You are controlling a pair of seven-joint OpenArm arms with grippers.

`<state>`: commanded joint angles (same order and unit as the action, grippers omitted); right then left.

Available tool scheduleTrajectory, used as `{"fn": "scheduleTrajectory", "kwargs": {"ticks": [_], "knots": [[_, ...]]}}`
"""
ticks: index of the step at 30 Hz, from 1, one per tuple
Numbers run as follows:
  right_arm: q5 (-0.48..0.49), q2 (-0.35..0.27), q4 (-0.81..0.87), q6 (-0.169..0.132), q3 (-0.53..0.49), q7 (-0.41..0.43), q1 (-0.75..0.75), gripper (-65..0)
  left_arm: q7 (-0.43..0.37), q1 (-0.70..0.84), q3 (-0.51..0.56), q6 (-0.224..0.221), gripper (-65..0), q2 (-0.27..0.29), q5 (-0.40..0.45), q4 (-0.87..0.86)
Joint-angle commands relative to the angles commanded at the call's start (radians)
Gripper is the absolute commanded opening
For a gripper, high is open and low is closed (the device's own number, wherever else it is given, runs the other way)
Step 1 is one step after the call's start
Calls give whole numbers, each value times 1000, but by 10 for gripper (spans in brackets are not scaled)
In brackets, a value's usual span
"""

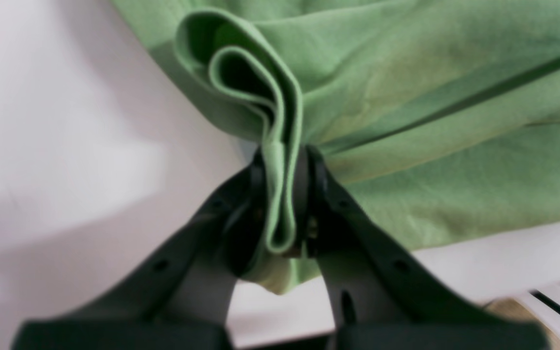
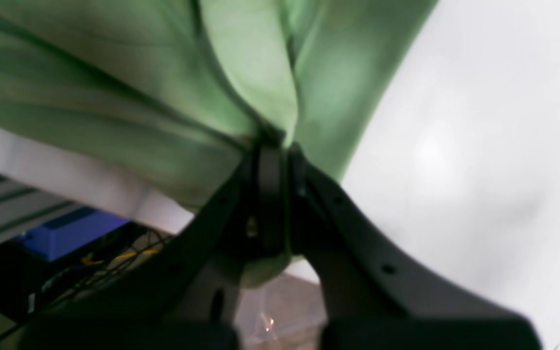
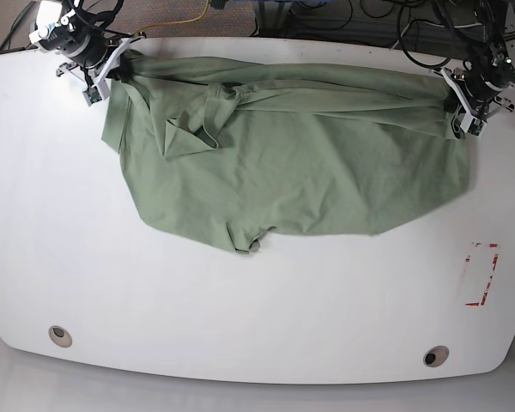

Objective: Layout the t-shirt on the table in an organized manner, then fold the t-shirt properly
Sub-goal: 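Drag the shirt back with both grippers and release the right gripper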

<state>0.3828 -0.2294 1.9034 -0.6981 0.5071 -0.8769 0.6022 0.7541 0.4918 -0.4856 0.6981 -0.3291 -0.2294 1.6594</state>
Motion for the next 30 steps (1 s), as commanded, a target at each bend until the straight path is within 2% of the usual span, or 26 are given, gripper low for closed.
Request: {"fn": "scheduleTrajectory", "kwargs": {"ticks": [7, 9, 12, 13, 15, 17, 18, 22, 23, 27, 30], "knots": [[-2, -3, 8, 0, 0, 0, 11, -648, 5, 43, -6, 0, -632, 3, 6, 58], [-3, -5, 8, 0, 0, 0, 6, -648, 35, 40, -29, 0, -608, 3, 5, 60], [-9, -6, 8, 0, 0, 0, 3, -631, 89, 32, -77, 0, -514, 6, 0, 61], [-9, -6, 8, 0, 0, 0, 3, -596, 103, 9, -89, 0, -457, 6, 0, 61], [-6, -6, 8, 0, 0, 0, 3, -520, 120, -20, -94, 0, -385, 6, 0, 61], [-2, -5, 21, 0, 0, 0, -5, -404, 132, -34, -110, 0, -313, 5, 0, 61], [-8, 0, 37, 0, 2, 0, -9, -323, 135, -38, -127, 0, -274, 5, 0, 61], [0, 3, 74, 0, 23, 0, -17, -154, 137, -68, -157, 0, -232, 5, -2, 71], [0, 5, 86, 0, 29, 0, -32, -140, 137, -83, -160, 0, -228, 5, -2, 81], [8, 5, 109, 0, 28, 0, -64, -149, 137, -101, -160, 0, -225, 5, -2, 124], [84, 5, 114, 0, 25, -2, -83, -149, 137, -146, -157, 0, -225, 6, -2, 141]]}}
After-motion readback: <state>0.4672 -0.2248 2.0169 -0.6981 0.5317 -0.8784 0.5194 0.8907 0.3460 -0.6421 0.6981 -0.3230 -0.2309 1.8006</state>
